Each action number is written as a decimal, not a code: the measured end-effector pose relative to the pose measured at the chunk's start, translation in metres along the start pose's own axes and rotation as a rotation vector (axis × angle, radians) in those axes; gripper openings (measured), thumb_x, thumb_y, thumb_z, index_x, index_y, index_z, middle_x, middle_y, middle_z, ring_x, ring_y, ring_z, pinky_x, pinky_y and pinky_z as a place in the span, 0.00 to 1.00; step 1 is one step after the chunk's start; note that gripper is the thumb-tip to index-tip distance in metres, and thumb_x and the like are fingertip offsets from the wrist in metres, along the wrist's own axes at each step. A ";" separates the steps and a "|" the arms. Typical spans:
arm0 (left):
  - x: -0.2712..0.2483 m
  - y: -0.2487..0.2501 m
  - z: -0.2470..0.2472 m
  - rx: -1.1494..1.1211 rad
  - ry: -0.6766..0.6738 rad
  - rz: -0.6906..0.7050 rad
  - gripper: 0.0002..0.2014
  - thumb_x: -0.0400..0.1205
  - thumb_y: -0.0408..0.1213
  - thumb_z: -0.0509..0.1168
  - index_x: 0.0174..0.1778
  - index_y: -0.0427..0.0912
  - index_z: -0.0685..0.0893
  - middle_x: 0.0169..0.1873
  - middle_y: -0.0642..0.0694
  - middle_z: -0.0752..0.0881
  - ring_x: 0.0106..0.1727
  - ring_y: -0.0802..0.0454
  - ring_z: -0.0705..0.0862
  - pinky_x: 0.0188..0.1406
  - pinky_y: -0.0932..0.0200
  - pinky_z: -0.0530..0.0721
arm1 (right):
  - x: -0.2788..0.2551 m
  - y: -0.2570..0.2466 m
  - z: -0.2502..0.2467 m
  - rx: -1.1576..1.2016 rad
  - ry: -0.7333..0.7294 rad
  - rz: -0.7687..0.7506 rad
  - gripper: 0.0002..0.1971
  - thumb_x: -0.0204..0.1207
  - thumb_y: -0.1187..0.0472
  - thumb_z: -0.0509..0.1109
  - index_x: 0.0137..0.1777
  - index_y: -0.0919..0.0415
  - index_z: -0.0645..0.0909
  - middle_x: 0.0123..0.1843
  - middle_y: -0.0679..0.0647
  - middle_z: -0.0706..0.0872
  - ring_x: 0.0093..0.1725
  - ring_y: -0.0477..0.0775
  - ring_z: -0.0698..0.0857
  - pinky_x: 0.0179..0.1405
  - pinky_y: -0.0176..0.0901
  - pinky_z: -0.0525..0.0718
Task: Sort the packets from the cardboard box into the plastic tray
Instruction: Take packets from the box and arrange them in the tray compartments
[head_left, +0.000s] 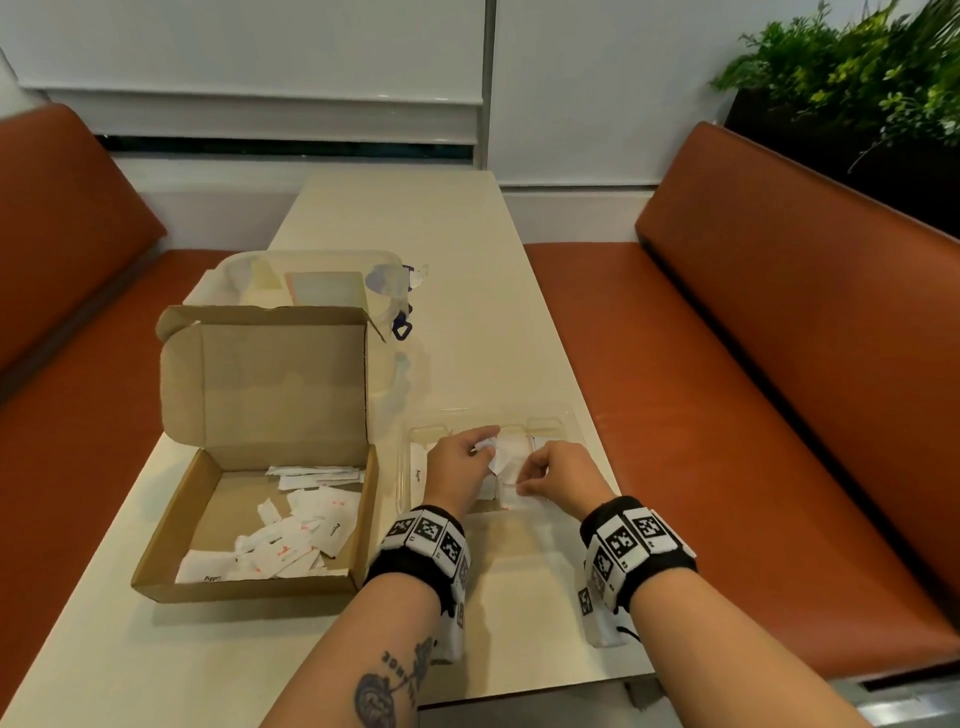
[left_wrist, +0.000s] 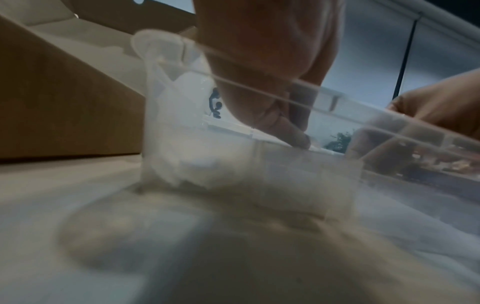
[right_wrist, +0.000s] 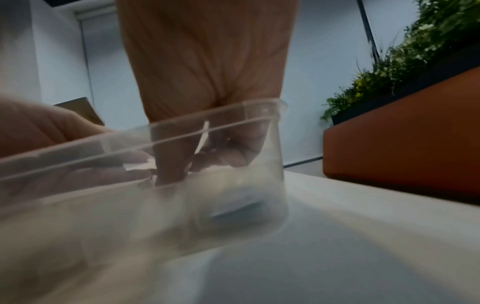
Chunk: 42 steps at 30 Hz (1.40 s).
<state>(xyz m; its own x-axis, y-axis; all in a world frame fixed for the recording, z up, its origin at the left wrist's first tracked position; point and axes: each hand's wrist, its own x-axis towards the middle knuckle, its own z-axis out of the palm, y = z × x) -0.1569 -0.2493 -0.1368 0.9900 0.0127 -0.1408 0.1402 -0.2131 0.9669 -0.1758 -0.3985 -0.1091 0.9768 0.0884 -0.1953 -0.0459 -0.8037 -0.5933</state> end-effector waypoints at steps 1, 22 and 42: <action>0.000 0.000 0.000 0.004 0.001 0.003 0.15 0.81 0.29 0.63 0.60 0.45 0.87 0.45 0.43 0.88 0.46 0.48 0.86 0.58 0.46 0.85 | 0.000 0.001 0.001 0.038 0.013 0.001 0.05 0.70 0.64 0.76 0.34 0.58 0.87 0.29 0.45 0.82 0.25 0.38 0.76 0.26 0.25 0.72; 0.004 -0.004 -0.002 -0.044 -0.017 -0.033 0.15 0.80 0.27 0.63 0.59 0.43 0.87 0.52 0.29 0.87 0.31 0.55 0.78 0.42 0.56 0.82 | 0.003 -0.005 0.008 -0.141 -0.033 -0.031 0.19 0.65 0.75 0.72 0.26 0.55 0.68 0.28 0.48 0.75 0.34 0.50 0.77 0.29 0.31 0.70; -0.004 0.006 -0.006 -0.205 -0.102 0.033 0.22 0.82 0.30 0.64 0.73 0.48 0.75 0.46 0.39 0.90 0.46 0.48 0.88 0.47 0.61 0.84 | 0.004 -0.016 0.003 0.471 0.251 0.008 0.12 0.74 0.60 0.74 0.57 0.54 0.82 0.41 0.50 0.86 0.40 0.46 0.81 0.44 0.36 0.80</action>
<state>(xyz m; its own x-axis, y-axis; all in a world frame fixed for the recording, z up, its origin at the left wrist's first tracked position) -0.1599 -0.2451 -0.1290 0.9886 -0.0917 -0.1190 0.1187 -0.0092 0.9929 -0.1714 -0.3839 -0.1026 0.9934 -0.1062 -0.0429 -0.0862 -0.4470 -0.8904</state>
